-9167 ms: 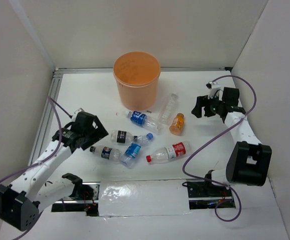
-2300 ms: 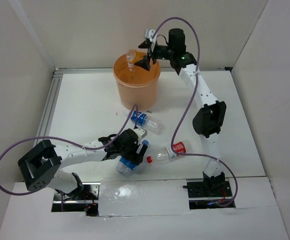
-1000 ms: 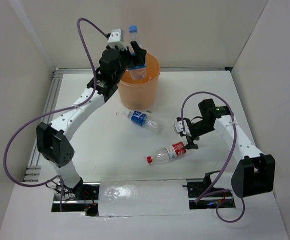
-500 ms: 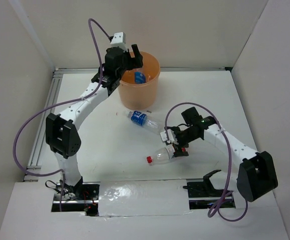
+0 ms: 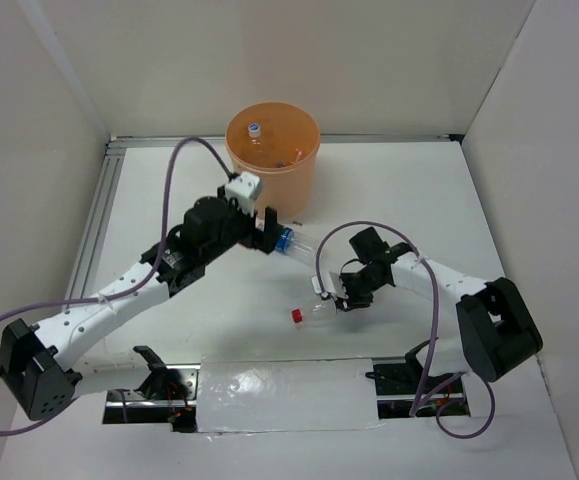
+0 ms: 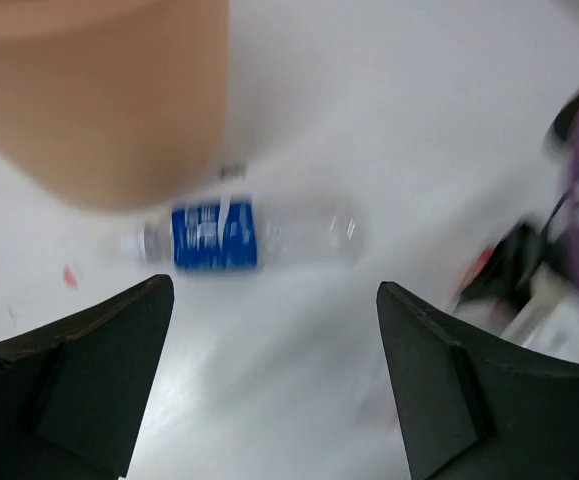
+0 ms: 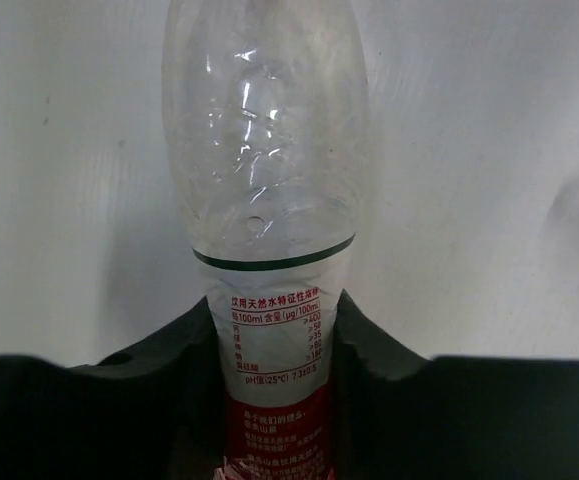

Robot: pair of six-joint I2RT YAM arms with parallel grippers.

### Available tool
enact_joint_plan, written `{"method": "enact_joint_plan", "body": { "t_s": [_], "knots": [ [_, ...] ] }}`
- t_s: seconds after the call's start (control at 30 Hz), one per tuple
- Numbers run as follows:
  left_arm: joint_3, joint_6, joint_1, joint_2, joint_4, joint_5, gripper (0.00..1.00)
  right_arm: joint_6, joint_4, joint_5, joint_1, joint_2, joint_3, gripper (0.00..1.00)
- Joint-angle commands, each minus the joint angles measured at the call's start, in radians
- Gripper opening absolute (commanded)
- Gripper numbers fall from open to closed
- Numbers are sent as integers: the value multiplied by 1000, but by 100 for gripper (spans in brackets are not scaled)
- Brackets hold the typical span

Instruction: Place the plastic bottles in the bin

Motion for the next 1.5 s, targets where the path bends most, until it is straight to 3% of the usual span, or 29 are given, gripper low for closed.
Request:
{"method": "enact_joint_plan", "body": {
  "t_s": [0.0,0.07,0.23,0.37,0.5,0.6,0.77,0.83,0.87,0.97,1.13,1.33,1.4,1.43,1.47],
  "knots": [
    [-166,87,1,-75,26,73,95,-10,-70,-28,-65,-35,78,27],
    [-296,170,1,-188,81,125,95,50,-108,-132,-154,-83,188,27],
    [-354,340,1,-244,91,136,95,205,-82,-250,-305,-80,468,27],
    [-354,413,1,-203,91,145,96,427,126,-388,-368,-14,650,27],
    [-332,297,1,-134,120,160,95,643,411,-509,-356,93,805,32],
    [-347,195,10,-124,193,160,95,751,558,-530,-275,223,905,35],
    [-406,28,-1,-133,232,144,95,782,559,-511,-152,464,1267,41],
    [-418,-15,-10,-144,232,131,95,822,504,-511,-143,601,1432,52],
    [-418,-26,-10,-160,223,111,95,822,476,-511,-134,645,1486,72],
    [-429,-57,-20,-196,177,78,96,886,407,-484,-143,759,1618,99],
    [-438,-97,-20,-273,99,1,97,952,418,-441,-202,621,1507,99],
    [-492,-173,-20,-356,89,-105,100,928,265,-390,-342,253,1075,99],
    [-501,-256,-11,-356,59,-175,100,859,142,-390,-367,149,889,85],
    [-501,-299,2,-356,45,-201,100,831,116,-372,-367,114,813,53],
    [-501,-343,18,-356,36,-226,100,831,129,-347,-367,77,728,42]
  ]
}}
